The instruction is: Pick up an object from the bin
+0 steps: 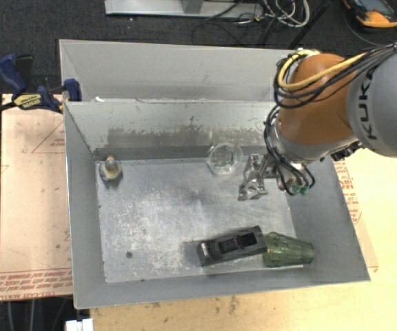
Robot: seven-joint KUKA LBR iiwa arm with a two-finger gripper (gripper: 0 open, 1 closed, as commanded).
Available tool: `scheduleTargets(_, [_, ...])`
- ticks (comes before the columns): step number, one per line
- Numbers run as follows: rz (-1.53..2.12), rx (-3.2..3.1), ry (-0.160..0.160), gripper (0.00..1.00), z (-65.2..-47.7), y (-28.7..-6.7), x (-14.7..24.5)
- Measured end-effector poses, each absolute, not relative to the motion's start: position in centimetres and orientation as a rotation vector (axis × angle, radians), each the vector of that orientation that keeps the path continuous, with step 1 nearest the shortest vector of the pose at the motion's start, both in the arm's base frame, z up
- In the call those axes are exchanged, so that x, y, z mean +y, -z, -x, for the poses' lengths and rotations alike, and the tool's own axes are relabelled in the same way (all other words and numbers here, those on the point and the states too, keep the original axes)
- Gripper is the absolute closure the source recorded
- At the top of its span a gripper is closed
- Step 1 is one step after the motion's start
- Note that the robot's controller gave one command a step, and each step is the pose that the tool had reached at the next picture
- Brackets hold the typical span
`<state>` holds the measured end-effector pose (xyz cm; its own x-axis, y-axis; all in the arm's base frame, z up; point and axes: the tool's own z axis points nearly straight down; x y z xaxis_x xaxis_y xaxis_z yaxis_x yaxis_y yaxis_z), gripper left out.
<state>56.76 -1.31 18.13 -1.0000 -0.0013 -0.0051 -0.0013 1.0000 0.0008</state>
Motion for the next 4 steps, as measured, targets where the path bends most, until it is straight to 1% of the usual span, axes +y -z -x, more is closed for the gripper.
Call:
scheduleTargets(1, [-0.074, 3.139, -0.002, 0.0, -57.2, -15.1, -1.7])
scheduleTargets(2, [-0.073, 3.138, -0.002, 0.0, -57.2, -15.1, -1.7])
scheduleTargets(3, [0.153, 3.139, -0.016, 1.0, -51.0, -8.3, -2.7])
scheduleTargets(4, [0.153, 3.139, -0.016, 1.0, -51.0, -8.3, -2.7])
